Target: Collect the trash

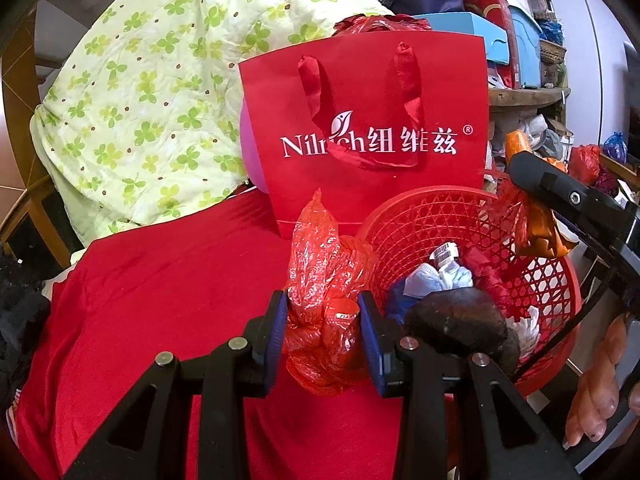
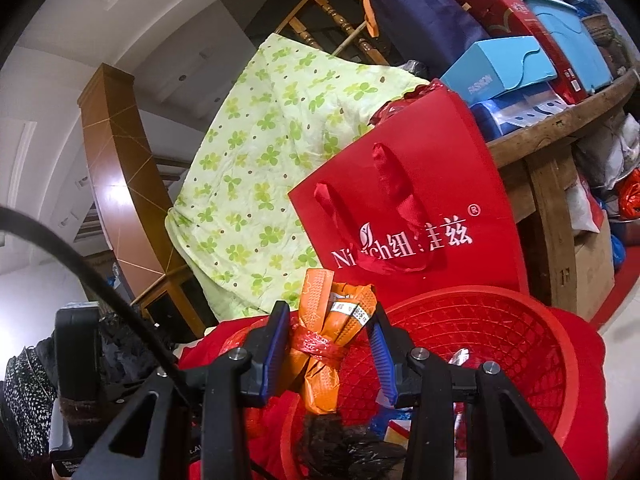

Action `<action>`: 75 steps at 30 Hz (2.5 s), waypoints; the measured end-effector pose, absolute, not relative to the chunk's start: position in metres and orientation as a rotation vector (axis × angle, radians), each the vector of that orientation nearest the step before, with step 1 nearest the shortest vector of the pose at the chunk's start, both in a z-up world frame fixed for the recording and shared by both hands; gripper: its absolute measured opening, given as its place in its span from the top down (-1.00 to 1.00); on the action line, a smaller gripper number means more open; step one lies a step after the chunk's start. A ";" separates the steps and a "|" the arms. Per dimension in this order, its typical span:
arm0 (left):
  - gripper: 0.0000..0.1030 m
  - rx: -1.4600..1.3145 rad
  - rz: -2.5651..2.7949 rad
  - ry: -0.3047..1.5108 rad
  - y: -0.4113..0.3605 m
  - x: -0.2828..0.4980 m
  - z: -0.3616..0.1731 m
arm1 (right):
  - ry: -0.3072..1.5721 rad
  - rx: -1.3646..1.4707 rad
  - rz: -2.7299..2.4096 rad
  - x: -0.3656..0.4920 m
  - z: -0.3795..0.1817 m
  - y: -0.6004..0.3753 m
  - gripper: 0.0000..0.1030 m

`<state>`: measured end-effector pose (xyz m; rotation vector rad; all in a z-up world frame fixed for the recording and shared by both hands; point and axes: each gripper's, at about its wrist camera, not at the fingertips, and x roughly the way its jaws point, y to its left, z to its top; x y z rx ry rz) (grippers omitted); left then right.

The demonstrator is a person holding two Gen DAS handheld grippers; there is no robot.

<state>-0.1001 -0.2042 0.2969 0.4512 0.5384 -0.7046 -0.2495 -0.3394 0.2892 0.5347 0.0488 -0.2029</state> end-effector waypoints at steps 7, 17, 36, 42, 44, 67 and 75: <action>0.27 0.445 -0.729 0.540 -0.217 -0.105 0.300 | 0.025 0.564 -0.227 -0.263 0.288 -0.350 0.17; 0.27 0.462 -0.775 0.536 -0.241 -0.119 0.300 | -0.009 0.611 -0.266 -0.283 0.284 -0.367 0.17; 0.27 0.479 -0.835 0.559 -0.278 -0.136 0.289 | -0.029 0.757 -0.326 -0.311 0.267 -0.408 0.17; 0.27 0.477 -0.855 0.556 -0.282 -0.140 0.286 | 0.002 0.747 -0.317 -0.306 0.264 -0.409 0.17; 0.27 0.464 -0.867 0.562 -0.281 -0.138 0.285 | 0.022 0.746 -0.309 -0.302 0.263 -0.408 0.17; -0.43 0.289 -0.992 0.639 -0.246 -0.109 0.283 | 0.106 0.726 -0.309 -0.272 0.261 -0.396 -0.11; -0.53 0.310 -0.909 0.603 -0.215 -0.106 0.291 | 0.100 0.657 -0.324 -0.257 0.269 -0.377 -0.11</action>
